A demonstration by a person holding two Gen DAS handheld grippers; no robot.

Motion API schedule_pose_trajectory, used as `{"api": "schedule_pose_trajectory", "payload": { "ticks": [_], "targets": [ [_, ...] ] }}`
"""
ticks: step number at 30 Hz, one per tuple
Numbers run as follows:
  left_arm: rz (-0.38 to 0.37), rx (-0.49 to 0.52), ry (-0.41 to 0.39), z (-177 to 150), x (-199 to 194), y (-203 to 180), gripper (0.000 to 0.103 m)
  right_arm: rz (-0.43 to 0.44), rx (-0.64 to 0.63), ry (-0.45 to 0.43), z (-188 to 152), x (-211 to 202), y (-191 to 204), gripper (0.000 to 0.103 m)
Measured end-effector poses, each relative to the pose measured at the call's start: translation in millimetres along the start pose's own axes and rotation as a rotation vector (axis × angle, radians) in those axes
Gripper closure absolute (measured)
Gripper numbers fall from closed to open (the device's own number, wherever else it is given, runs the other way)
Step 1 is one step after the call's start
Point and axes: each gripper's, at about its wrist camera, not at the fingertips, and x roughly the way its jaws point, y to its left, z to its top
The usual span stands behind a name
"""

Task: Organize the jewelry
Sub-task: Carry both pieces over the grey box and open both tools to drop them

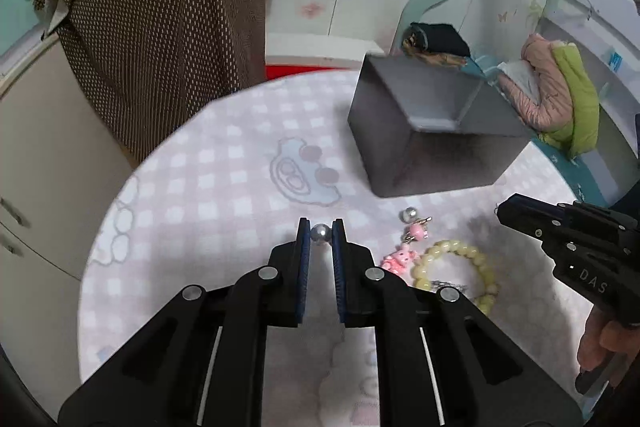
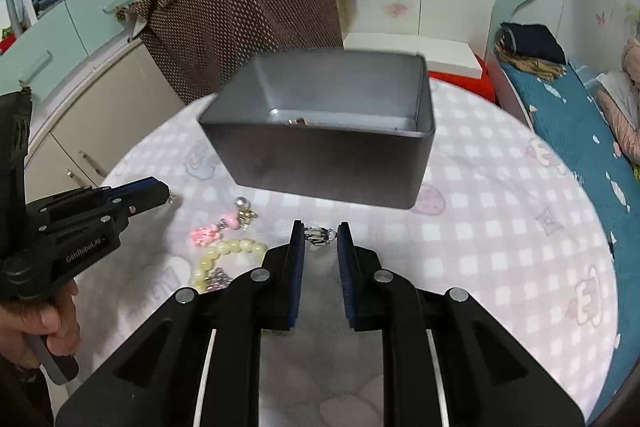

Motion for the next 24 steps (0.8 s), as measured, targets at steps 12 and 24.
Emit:
{"api": "schedule_pose_trajectory", "payload": {
  "ticks": [12, 24],
  "targets": [
    [-0.080, 0.084, -0.167, 52, -70, -37, 0.092, 0.035, -0.060, -0.168, 59, -63, 10, 0.088],
    [-0.136, 0.117, -0.194, 117, -63, -62, 0.092, 0.020, -0.069, -0.181, 116, -56, -5, 0.088]
  ]
}}
